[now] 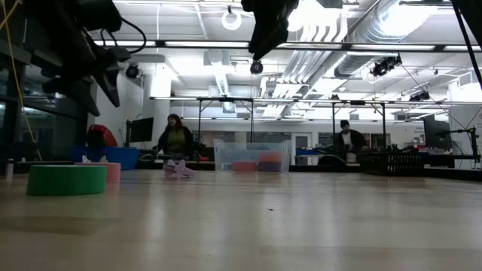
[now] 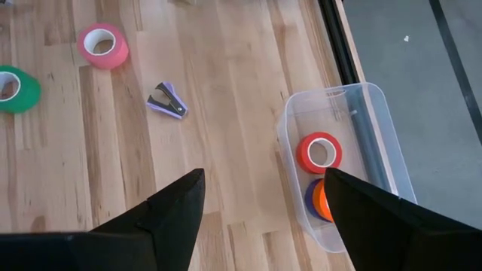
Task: Pick and place Stapler, Stapler remover, tape
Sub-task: Put the gray staple remover into the black bin
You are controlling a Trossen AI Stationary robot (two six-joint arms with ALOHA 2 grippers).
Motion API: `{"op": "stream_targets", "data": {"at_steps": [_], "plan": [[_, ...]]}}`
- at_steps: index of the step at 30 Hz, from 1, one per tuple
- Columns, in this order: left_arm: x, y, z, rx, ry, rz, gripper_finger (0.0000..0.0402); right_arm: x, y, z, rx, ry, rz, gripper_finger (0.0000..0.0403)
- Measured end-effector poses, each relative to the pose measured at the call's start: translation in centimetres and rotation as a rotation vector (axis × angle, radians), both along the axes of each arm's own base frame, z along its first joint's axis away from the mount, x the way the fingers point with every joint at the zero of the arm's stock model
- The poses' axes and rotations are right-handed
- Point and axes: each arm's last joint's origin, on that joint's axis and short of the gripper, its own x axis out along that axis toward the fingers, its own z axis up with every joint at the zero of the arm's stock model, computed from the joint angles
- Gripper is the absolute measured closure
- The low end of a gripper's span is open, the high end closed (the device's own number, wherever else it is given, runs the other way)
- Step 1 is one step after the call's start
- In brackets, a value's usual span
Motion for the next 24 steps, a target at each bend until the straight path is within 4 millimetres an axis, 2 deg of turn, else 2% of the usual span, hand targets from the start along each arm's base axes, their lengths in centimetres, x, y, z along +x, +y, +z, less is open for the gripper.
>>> {"op": "stream_targets", "data": {"at_steps": [13,20,24], "plan": [[1.1,-3.6,-1.1,-0.042,0.118,0.073,0.0161,0.0,0.1,0.0,0.01,-0.003,0.018,0.0139],[2.8,-3.9,-2.4,-0.058,0.21,0.124,0.016,0.0,0.1,0.0,-0.001,0.001,0.035,0.0139],[3.7,-3.7,-3.5,-0.07,0.291,0.12,0.0146,0.0,0.0,0.0,-0.001,0.001,0.035,0.0139]]}}
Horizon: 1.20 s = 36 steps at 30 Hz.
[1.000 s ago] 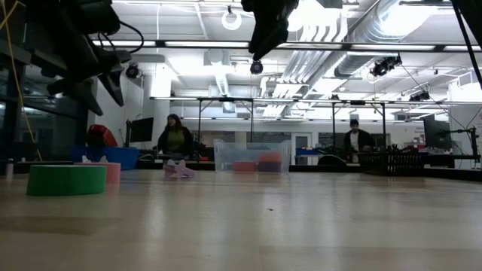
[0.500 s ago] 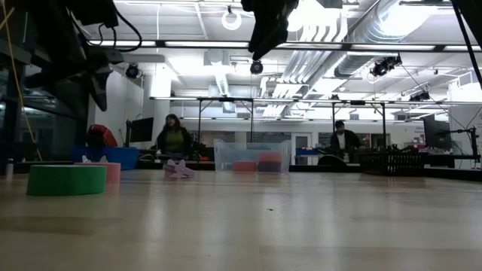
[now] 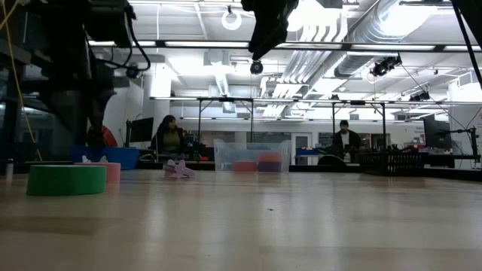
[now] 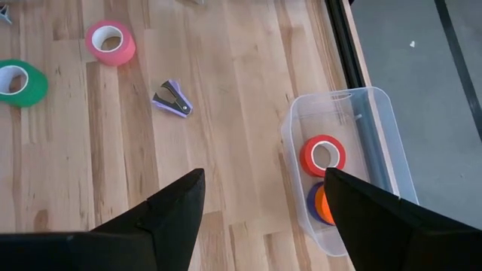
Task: Pick and place Stapler, Stapler remover, tape
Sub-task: Put the gray staple remover into the black bin
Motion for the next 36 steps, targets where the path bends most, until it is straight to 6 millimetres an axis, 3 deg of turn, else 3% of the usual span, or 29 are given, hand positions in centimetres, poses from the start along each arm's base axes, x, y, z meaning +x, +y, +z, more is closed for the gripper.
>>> {"op": "stream_targets", "data": {"at_steps": [12,22,29,36], "plan": [[3.2,1.0,-3.4,0.097,0.138,0.095,0.0029,0.0,0.0,0.0,0.004,-0.001,-0.001,0.0139],[3.9,1.3,-5.5,0.125,0.187,0.144,0.0028,0.0,0.0,0.0,0.016,-0.005,-0.019,0.0139],[2.6,0.9,-8.5,0.097,0.115,0.192,0.0028,0.0,0.0,0.0,0.017,-0.005,-0.019,0.0139],[2.7,1.1,-8.8,0.178,0.09,0.179,0.0028,0.0,0.0,0.0,0.017,-0.005,-0.019,0.0139]]}}
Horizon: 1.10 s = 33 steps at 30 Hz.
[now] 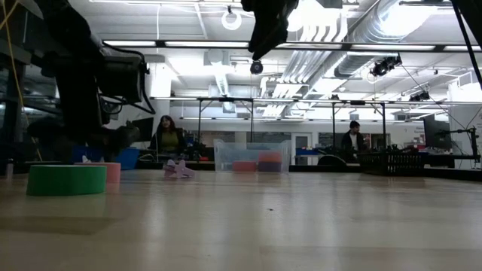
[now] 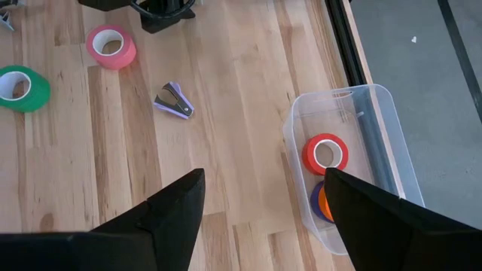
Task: Pick and place Stapler, Stapler remover, tape
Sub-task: Put the gray staple remover into the black bin
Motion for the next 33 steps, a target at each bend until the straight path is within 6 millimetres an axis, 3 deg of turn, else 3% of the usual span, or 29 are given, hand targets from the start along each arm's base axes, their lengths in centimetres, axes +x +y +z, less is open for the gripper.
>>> {"op": "stream_targets", "data": {"at_steps": [5,9,33], "plan": [[0.0,0.07,-0.02,0.02,0.003,0.001,0.0036,0.01,0.01,0.0,0.002,-0.001,-0.003,0.0139],[-0.13,0.06,-0.23,0.03,0.001,0.004,0.0065,0.0,-0.01,0.0,-0.001,0.0,-0.005,0.0139],[-0.22,-0.24,-0.83,-0.072,-0.06,0.016,0.0317,0.0,-0.02,0.0,-0.005,0.001,-0.007,0.0139]]}}
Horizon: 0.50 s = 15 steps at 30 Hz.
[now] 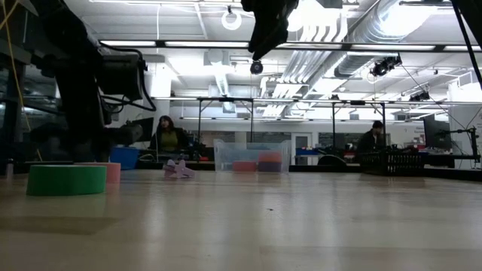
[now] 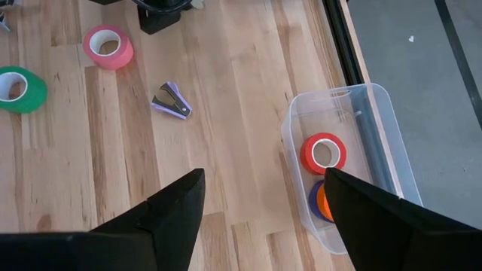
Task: Pick and place Stapler, Stapler remover, tape
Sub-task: Put the gray staple remover into the black bin
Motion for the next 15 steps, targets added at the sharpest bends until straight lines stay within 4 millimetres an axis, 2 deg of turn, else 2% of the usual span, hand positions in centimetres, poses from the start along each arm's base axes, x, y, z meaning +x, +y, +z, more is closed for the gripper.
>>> {"op": "stream_targets", "data": {"at_steps": [7,10,15], "plan": [[0.4,0.0,1.1,-0.016,-0.041,-0.07,0.032,0.0,0.0,0.0,-0.001,0.0,0.001,0.0139],[1.1,0.0,2.3,-0.039,-0.09,-0.147,0.032,0.0,0.0,0.0,0.01,-0.003,0.01,0.0139],[2.3,0.2,4.5,0.022,-0.123,-0.281,0.032,0.1,0.1,0.0,0.04,-0.013,0.042,0.0139]]}}
